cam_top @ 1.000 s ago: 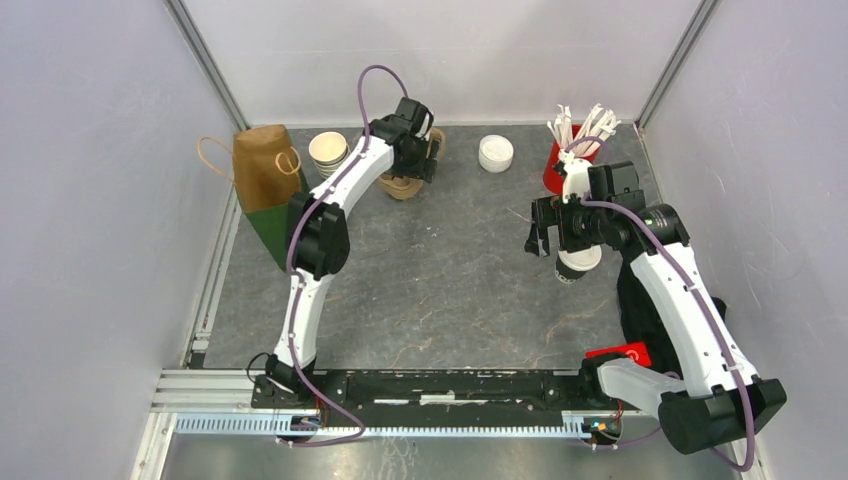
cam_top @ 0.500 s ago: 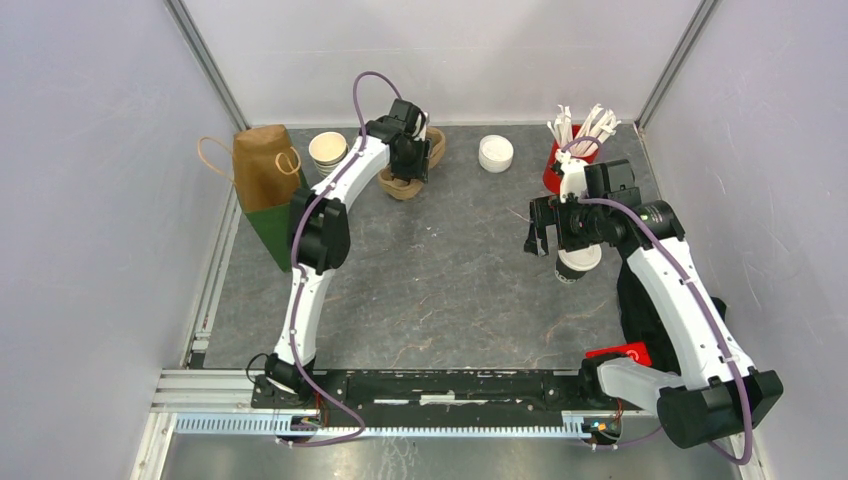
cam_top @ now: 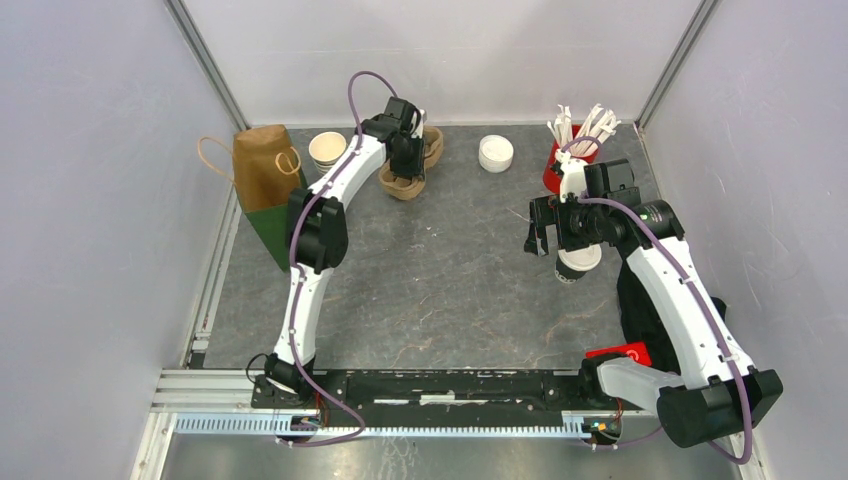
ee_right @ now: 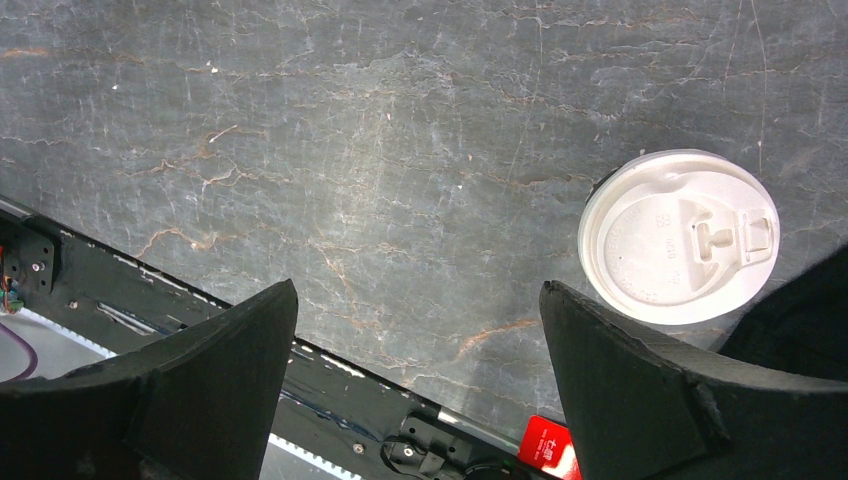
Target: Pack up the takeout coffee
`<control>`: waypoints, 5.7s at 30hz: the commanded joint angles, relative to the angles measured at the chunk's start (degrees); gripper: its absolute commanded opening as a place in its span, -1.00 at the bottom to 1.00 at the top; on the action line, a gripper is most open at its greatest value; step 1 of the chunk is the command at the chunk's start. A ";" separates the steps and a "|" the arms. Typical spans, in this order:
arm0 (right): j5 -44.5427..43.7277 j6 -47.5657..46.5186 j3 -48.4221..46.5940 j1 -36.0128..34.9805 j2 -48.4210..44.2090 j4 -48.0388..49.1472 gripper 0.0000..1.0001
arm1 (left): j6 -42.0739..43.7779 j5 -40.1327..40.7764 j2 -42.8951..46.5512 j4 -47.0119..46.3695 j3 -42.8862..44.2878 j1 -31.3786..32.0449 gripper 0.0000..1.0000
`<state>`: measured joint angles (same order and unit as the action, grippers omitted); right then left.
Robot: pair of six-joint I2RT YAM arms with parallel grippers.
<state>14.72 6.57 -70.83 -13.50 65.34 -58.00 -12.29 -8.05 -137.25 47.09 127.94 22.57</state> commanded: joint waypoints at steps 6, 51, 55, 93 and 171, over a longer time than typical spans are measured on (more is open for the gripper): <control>-0.46 -0.24 -1.86 -0.14 -1.00 0.74 0.96 | -1.30 -2.57 3.00 -0.74 1.60 -0.35 -0.36; -0.88 -0.62 -0.35 -0.08 -3.42 2.26 0.96 | -1.60 17.15 27.15 0.12 -12.64 12.57 -0.49; 1.70 -0.02 1.64 -0.08 -4.06 4.19 0.96 | -1.77 15.71 37.73 0.27 -23.55 17.10 -0.49; 39.18 37.83 8.47 -3.20 14.44 39.99 0.28 | -3.07 20.91 65.90 7.15 -54.64 44.90 -0.59; 36.93 40.11 17.05 -3.49 9.04 53.15 -1.00 | -7.54 22.25 65.58 4.24 -55.40 48.03 0.51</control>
<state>54.37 54.17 -50.09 -18.06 79.46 -2.63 -16.86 14.48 -74.78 54.15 70.85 70.26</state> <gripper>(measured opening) 0.009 0.675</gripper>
